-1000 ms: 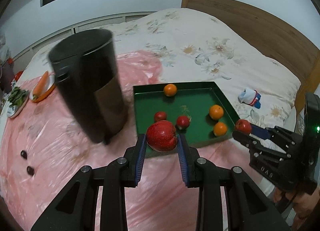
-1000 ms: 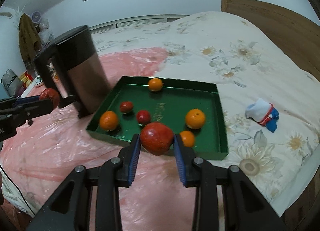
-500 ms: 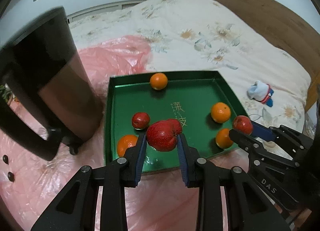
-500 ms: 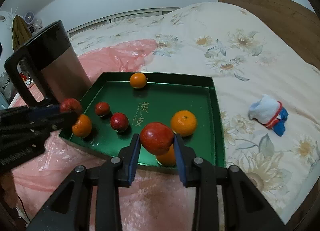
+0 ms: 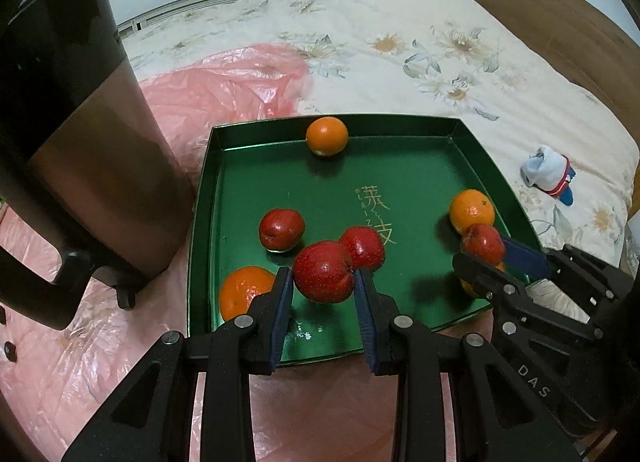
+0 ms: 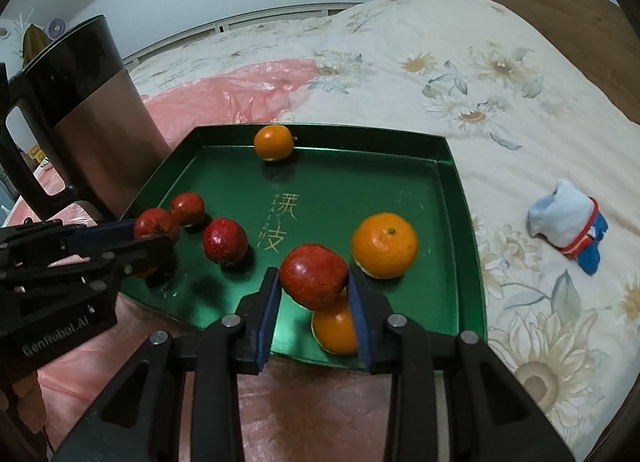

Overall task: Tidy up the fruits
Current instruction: 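Lower the apple into the tray and open the left tool while the right tool releases the tomato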

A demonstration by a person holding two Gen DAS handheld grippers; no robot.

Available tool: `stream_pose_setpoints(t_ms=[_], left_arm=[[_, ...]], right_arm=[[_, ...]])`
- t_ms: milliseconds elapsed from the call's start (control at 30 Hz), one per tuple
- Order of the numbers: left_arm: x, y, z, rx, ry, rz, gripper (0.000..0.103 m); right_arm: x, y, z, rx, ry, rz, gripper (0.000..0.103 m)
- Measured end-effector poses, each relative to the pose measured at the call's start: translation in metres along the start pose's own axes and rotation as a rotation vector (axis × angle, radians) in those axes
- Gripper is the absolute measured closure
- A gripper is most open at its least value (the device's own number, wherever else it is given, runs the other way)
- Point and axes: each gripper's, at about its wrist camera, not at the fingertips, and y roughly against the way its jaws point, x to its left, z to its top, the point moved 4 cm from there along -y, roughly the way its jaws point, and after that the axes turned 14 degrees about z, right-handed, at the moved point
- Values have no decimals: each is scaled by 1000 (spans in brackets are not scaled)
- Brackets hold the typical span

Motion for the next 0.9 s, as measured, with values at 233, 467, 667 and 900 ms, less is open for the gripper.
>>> stream_pose_setpoints(t_ms=[233, 467, 667, 900], left_arm=[[-2, -7, -4, 10, -2, 8, 76], [-3, -10, -2, 11, 8, 6, 76], [-6, -12, -3, 11, 10, -1, 76], [-5, -7, 0, -8, 32, 12, 47]], right_arm=[[3, -10, 4, 10, 28, -17, 44], [0, -14, 5, 14, 39, -39, 44], [-4, -17, 5, 18, 49, -67, 42], [-13, -13, 0, 9, 11, -83, 0]])
